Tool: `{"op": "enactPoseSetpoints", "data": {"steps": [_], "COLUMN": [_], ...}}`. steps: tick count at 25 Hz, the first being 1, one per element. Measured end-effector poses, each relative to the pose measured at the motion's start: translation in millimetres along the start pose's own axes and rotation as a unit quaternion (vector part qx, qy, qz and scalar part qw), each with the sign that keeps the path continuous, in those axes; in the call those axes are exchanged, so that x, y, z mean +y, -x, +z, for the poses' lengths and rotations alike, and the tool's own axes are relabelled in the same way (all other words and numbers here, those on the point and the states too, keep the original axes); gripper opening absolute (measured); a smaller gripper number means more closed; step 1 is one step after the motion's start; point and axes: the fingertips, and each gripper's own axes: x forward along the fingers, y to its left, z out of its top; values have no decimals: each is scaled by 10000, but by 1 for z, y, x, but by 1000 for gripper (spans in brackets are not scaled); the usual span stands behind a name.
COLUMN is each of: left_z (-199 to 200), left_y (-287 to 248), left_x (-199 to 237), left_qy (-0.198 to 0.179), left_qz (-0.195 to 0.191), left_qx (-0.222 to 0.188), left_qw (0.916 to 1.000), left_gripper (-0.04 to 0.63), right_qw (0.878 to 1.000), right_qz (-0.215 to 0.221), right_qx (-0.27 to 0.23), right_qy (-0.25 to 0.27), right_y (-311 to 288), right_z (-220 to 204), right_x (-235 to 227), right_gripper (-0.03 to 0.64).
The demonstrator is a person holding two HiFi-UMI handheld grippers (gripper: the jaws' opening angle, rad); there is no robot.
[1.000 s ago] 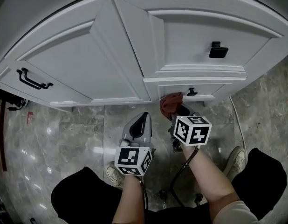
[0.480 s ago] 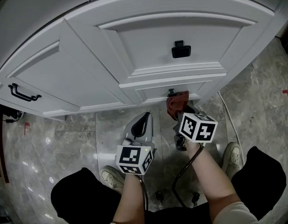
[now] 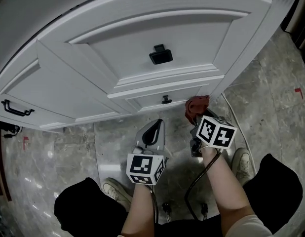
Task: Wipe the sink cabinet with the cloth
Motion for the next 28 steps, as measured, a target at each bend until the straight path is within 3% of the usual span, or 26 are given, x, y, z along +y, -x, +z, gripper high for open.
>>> {"op": "enactPoseSetpoints", "data": {"steps": [6, 10, 14, 20, 28], "left_z": [0, 24, 85, 157, 179], "left_y": [-11, -2, 26, 94, 173], "left_x": [-14, -23, -25, -37, -67], "left_qy": [58, -73, -256, -421, -376], "left_qz": [-110, -187, -81, 275, 605], "left_qx": [-17, -160, -815, -1512, -1959], "left_qw": [9999, 9997, 9963, 9872, 9780], "left_gripper": [0, 0, 0, 0, 0], "right_qw": [9995, 9988, 9902, 9618, 9395], "right_qz": [-262, 151, 474, 446, 487], "right_qx": [-149, -470, -1027, -1753, -2115], "right_qy": [102, -31, 820, 2053, 2649], "right_y": [16, 39, 77, 145, 222], "right_z": [12, 30, 61, 78, 65], "right_x": [-22, 11, 59, 106, 144], "right_gripper": [78, 78, 78, 78, 78]}}
